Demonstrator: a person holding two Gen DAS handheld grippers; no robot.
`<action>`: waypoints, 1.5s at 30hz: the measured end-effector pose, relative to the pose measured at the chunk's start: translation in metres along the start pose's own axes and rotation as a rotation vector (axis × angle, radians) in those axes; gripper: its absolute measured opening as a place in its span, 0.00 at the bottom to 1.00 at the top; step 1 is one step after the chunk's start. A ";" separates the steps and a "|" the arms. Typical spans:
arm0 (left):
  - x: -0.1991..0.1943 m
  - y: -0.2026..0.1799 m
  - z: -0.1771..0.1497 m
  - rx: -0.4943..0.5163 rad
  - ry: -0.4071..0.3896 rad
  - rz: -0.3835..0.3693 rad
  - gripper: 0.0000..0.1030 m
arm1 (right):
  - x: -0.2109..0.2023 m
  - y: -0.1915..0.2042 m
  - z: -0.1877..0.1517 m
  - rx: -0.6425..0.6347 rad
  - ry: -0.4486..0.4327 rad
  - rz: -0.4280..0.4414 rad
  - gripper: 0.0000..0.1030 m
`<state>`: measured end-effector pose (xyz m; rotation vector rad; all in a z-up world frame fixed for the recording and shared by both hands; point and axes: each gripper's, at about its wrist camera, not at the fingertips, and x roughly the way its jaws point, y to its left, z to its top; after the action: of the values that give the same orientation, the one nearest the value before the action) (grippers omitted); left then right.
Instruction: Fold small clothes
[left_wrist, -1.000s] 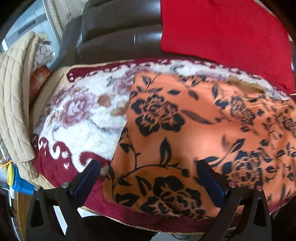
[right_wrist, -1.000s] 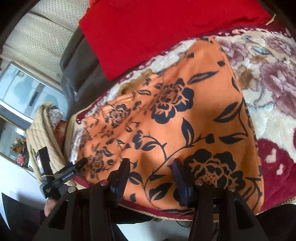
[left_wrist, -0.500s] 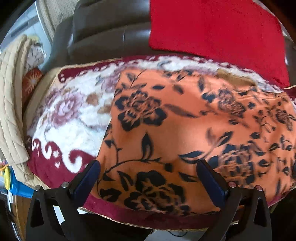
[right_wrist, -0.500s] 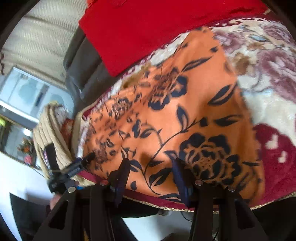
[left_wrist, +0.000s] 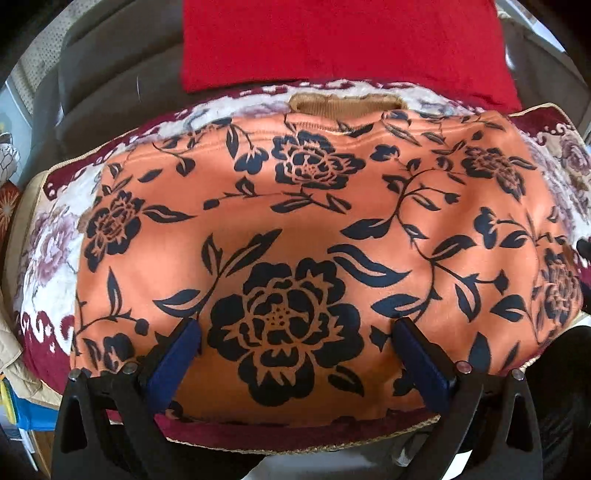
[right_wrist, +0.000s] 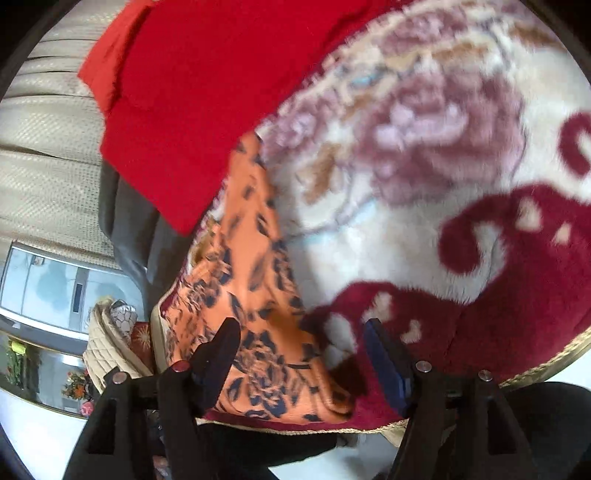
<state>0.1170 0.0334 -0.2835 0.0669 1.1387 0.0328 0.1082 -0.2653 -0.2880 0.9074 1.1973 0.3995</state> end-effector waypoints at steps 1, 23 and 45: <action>0.001 0.000 0.001 0.002 -0.001 0.000 1.00 | 0.005 -0.002 -0.001 0.002 0.009 0.005 0.71; -0.010 0.056 0.001 -0.100 -0.053 0.028 1.00 | 0.031 0.090 -0.017 -0.263 0.003 0.032 0.30; -0.109 0.284 -0.077 -0.588 -0.232 0.119 1.00 | 0.211 0.334 -0.139 -0.619 0.280 0.180 0.18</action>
<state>0.0036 0.3131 -0.1975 -0.3762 0.8559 0.4522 0.1165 0.1366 -0.1707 0.4253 1.1436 1.0051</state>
